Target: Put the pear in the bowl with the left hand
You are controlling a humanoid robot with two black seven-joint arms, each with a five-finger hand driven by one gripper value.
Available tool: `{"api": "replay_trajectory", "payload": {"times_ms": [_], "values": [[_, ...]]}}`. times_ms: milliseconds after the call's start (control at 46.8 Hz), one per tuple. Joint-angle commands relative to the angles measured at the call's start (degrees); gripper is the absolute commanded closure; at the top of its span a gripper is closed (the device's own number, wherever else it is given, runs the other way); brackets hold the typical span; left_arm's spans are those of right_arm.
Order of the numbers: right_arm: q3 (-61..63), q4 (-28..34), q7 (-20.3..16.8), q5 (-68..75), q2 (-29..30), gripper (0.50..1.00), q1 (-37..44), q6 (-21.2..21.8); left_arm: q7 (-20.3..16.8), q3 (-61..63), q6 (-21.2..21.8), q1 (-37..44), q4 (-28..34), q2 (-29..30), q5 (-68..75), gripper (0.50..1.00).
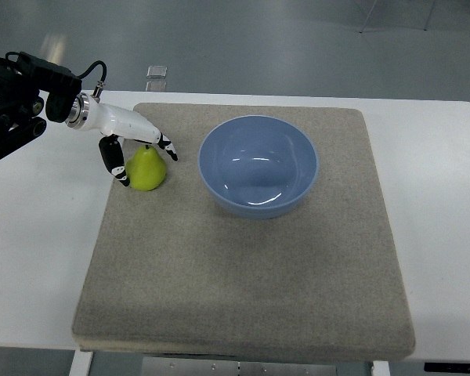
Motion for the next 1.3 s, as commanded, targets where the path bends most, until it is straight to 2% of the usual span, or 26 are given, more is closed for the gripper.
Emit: {"api": "replay_trajectory", "payload": {"times_ms": [0, 85, 150, 256, 619, 1111, 1282], "values": [[0.0, 0.0, 0.0, 0.0, 0.0, 0.574, 0.0, 0.0, 0.0, 0.0, 0.0, 0.0, 0.0, 0.0, 0.0, 0.696], [0.0, 0.0, 0.0, 0.0, 0.0, 0.574, 0.0, 0.0, 0.0, 0.0, 0.0, -0.1, 0.3, -0.1, 0.0, 0.791], [0.0, 0.0, 0.0, 0.0, 0.0, 0.574, 0.0, 0.0, 0.0, -0.1, 0.0, -0.1, 0.4, -0.1, 0.0, 0.891], [0.0, 0.0, 0.0, 0.1, 0.0, 0.574, -0.1, 0.0, -0.1, -0.1, 0.0, -0.2, 0.4, -0.2, -0.1, 1.000], [0.0, 0.0, 0.0, 0.1, 0.0, 0.576, 0.0, 0.0, -0.1, -1.2, 0.2, -1.4, 0.2, -0.4, -1.6, 1.000], [0.0, 0.0, 0.0, 0.0, 0.0, 0.574, 0.0, 0.0, -0.2, -8.0, 0.7, -9.3, -2.0, -0.5, -6.7, 1.000], [0.0, 0.0, 0.0, 0.1, 0.0, 0.574, 0.0, 0.0, -0.1, -8.7, 0.7, -9.0, -3.3, -4.5, -6.7, 1.000]]}}
